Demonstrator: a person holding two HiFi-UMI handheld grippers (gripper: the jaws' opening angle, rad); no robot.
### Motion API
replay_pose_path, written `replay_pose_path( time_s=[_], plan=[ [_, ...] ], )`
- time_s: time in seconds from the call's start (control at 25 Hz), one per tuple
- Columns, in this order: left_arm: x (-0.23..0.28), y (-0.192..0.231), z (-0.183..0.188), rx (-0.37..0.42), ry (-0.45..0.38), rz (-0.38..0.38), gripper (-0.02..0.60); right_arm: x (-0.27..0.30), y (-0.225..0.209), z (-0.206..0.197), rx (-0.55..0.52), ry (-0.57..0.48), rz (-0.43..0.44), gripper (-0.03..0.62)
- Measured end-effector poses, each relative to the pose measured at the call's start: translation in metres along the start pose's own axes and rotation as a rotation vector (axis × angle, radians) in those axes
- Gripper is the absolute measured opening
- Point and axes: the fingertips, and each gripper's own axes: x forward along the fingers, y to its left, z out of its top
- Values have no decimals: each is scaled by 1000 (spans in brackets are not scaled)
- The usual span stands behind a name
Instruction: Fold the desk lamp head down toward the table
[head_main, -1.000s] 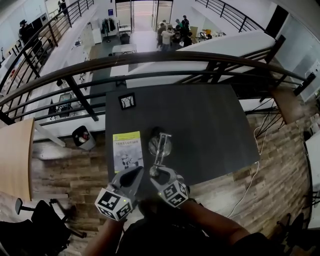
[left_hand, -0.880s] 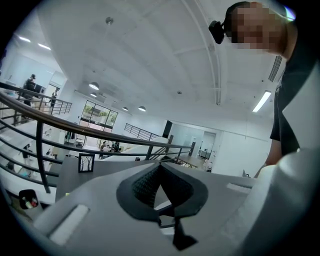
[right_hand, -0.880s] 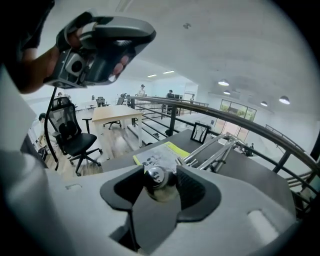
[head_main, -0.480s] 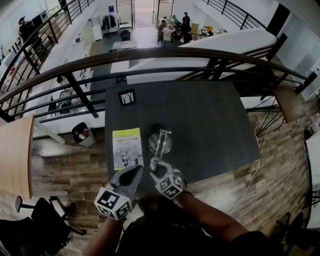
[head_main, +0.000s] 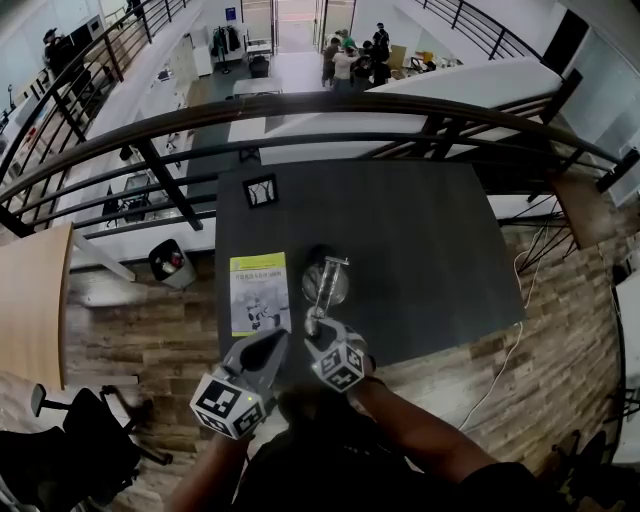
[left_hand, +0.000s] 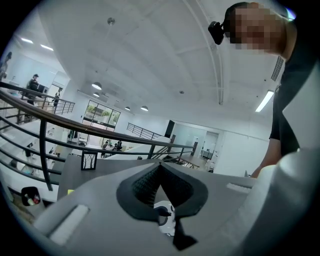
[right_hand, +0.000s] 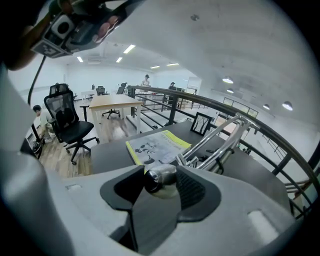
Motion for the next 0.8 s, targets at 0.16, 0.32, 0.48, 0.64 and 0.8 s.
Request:
replay_pose_path(
  time_s=[0.16,0.32,0.48,0.64,0.8],
  plan=[
    [-4,0,0,2,4,6,2,-1,2,2,-41,14,-4,199],
    [-12,0,0,7,5,13,2,-11,7,10,-68,-5,-6,196],
    [-27,-1,6,24,-11,21,2,-36,7,38,20,-85,5,189],
    [-44,-6,16,35,-35,20,2,-72,9,77,91,-188,11,107],
    [-56,-9,25,57,-68,11,2,-106,7,124,174,-343,21,4]
  ],
)
